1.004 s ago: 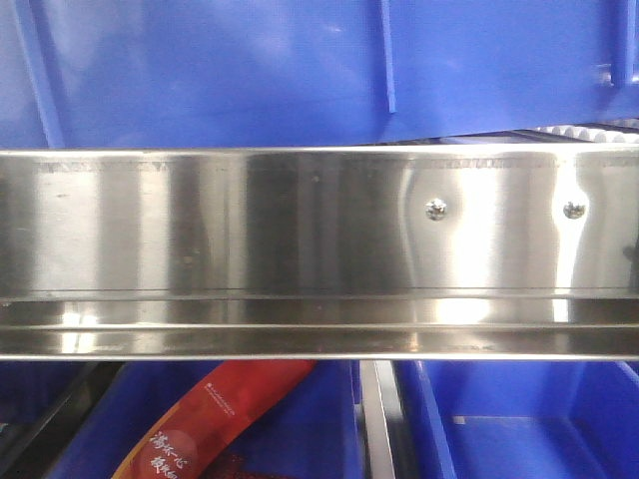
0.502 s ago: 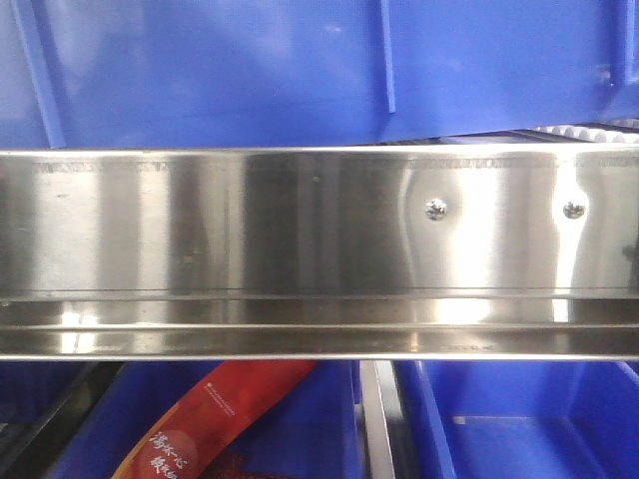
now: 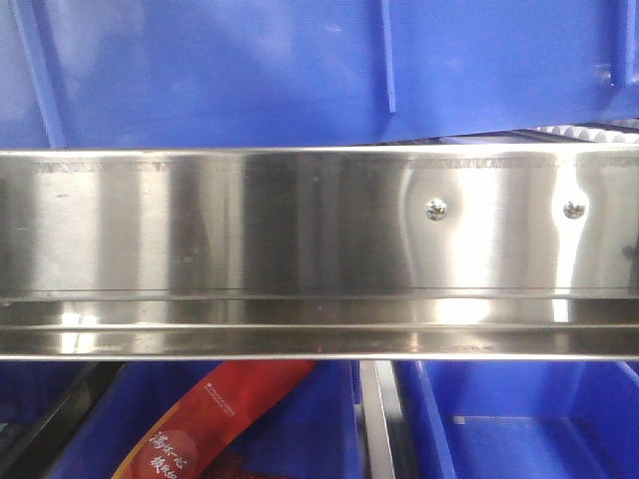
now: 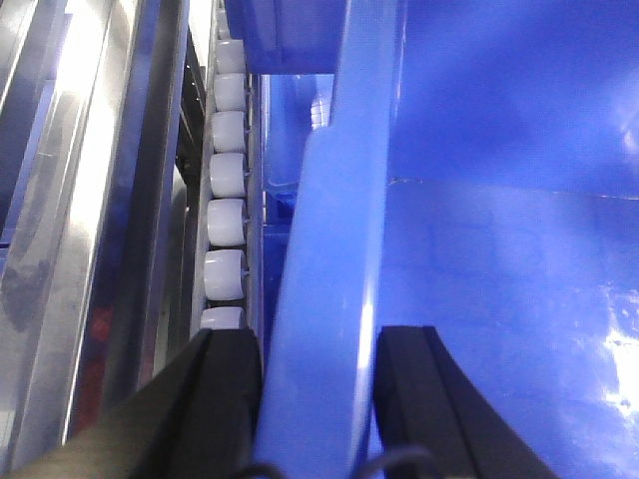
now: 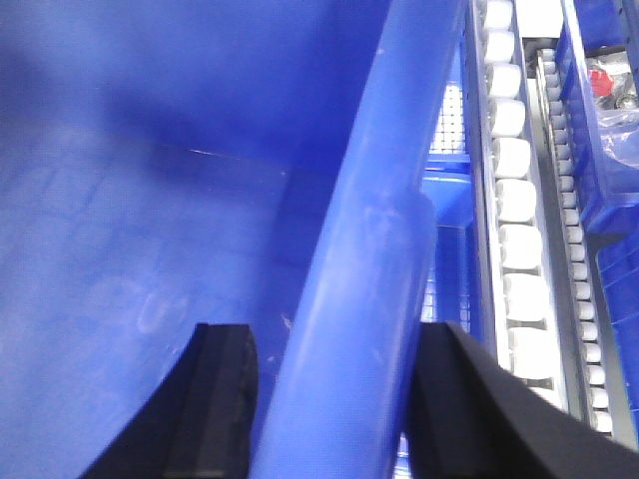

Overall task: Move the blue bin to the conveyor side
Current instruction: 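Close both grippers on the blue bin's side walls, then lift the blue bin with both grippers and pull it off the shelf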

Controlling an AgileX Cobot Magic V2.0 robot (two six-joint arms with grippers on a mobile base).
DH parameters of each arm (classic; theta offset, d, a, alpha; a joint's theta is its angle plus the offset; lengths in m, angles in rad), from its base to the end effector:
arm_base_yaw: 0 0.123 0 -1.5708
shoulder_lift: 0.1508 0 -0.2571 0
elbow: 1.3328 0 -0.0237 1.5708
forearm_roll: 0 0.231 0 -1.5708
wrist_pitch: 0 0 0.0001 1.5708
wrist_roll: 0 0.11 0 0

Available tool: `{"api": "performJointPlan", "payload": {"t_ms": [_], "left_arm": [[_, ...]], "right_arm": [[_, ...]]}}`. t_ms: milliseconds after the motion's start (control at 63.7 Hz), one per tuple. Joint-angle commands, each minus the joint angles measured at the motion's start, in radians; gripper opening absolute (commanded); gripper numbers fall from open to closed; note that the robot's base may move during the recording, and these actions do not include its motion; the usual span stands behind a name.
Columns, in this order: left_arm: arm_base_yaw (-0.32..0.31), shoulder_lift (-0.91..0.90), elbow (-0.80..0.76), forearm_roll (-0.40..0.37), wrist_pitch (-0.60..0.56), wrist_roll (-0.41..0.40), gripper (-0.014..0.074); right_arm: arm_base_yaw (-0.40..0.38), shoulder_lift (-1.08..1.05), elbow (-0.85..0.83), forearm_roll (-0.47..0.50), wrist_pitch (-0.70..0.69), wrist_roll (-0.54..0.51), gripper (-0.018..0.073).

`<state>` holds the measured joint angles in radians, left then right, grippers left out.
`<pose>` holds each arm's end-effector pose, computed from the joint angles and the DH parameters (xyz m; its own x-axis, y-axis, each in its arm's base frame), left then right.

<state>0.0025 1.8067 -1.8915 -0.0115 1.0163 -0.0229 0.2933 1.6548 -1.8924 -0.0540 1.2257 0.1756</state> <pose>0.3935 -0.0001 0.3417 -0.7473 -0.0308 -0.6638 -0.0176 0.9995 -0.0265 0.3265 0.0928 0.3831 -0.7814 -0.0725 -0.6198 -0.1378 0.9888 0.0580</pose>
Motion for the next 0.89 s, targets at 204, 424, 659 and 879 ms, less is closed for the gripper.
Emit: {"api": "performJointPlan", "payload": {"t_ms": [204,424,659,879], "left_arm": [[0.003,-0.026,-0.010,-0.005,0.028,-0.003,-0.0016],[0.003,-0.096,-0.010,-0.007,0.047,-0.003,-0.0016],[0.003,-0.170,-0.012,-0.007,0.074,-0.003,-0.0016],[0.003,-0.216,-0.025,-0.009,0.117,-0.003,-0.0016]], "right_arm": [[-0.007,-0.003,-0.006,-0.068,-0.005,-0.002,-0.0079],[-0.007,-0.003,-0.071,-0.068,-0.005,-0.002,-0.0079],[-0.007,-0.003,-0.087,-0.068,-0.005,-0.002,-0.0079],[-0.007,-0.007,-0.088,-0.068,-0.005,-0.002,-0.0079]]}}
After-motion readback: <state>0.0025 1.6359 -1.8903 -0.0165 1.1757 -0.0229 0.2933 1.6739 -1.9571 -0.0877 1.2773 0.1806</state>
